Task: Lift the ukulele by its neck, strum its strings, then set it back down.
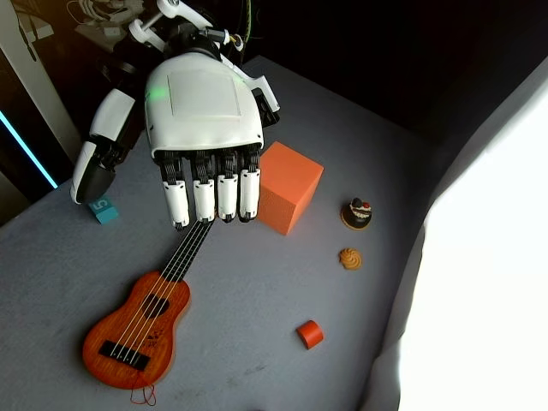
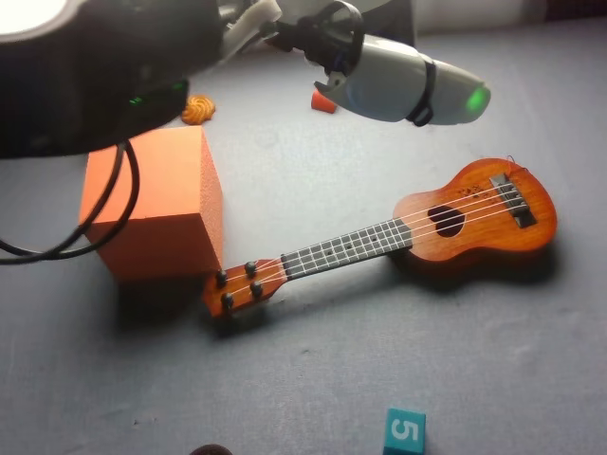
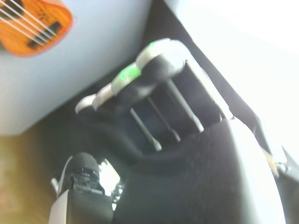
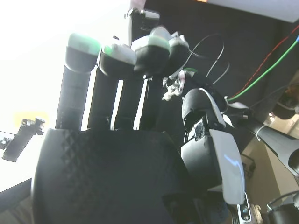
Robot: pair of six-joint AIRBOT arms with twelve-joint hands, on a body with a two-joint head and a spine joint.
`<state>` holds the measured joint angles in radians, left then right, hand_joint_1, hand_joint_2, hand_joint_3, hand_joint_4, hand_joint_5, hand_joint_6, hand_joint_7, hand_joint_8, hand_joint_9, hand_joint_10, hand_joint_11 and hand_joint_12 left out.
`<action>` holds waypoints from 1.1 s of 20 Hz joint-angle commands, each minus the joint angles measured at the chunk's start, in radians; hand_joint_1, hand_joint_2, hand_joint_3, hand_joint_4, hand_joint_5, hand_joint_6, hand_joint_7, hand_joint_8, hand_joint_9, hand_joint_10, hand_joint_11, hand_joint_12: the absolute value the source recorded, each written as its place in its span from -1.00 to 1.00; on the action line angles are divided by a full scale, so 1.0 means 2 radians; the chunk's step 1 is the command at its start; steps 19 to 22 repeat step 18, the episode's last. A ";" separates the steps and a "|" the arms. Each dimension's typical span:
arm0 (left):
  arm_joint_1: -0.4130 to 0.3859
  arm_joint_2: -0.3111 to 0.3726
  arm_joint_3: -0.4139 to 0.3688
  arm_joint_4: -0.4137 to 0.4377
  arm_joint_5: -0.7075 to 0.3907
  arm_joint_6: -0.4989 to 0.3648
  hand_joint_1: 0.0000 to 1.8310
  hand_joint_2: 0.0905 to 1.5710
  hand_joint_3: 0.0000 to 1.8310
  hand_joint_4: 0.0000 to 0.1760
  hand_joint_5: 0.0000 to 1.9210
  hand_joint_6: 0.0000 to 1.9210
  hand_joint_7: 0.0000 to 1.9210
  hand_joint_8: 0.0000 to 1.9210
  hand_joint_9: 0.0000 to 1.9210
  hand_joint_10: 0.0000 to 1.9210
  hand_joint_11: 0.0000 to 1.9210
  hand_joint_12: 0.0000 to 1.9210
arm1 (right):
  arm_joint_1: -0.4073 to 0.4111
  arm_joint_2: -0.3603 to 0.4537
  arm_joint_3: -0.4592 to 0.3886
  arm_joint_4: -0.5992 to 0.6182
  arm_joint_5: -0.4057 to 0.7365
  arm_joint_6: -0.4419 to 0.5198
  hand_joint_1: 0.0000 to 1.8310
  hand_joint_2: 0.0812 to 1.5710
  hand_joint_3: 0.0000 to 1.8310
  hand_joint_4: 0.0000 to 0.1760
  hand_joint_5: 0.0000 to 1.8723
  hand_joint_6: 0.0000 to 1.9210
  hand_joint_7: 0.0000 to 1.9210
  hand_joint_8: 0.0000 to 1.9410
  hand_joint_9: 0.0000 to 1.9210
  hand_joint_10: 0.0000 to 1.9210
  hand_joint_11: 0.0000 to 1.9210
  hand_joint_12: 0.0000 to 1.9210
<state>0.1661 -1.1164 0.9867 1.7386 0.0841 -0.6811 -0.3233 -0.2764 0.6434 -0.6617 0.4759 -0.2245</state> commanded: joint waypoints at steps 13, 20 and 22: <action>-0.020 0.020 -0.012 -0.007 0.012 -0.002 -1.00 0.44 -1.00 -1.00 0.10 0.85 0.09 0.89 0.02 1.00 -0.09 1.00 | 0.002 0.003 -0.001 0.018 0.048 0.001 -0.90 0.71 -1.00 -1.00 -0.05 0.68 0.08 0.55 0.00 0.98 -0.15 1.00; -0.018 0.022 -0.017 -0.010 0.015 -0.002 -1.00 0.48 -0.99 -1.00 0.11 0.78 0.06 0.92 0.05 1.00 -0.01 1.00 | 0.002 0.003 -0.001 0.018 0.048 0.001 -0.95 0.72 -1.00 -1.00 -0.02 0.78 0.10 0.69 0.04 1.00 -0.08 1.00; -0.018 0.022 -0.017 -0.010 0.015 -0.002 -1.00 0.48 -0.99 -1.00 0.11 0.78 0.06 0.92 0.05 1.00 -0.01 1.00 | 0.002 0.003 -0.001 0.018 0.048 0.001 -0.95 0.72 -1.00 -1.00 -0.02 0.78 0.10 0.69 0.04 1.00 -0.08 1.00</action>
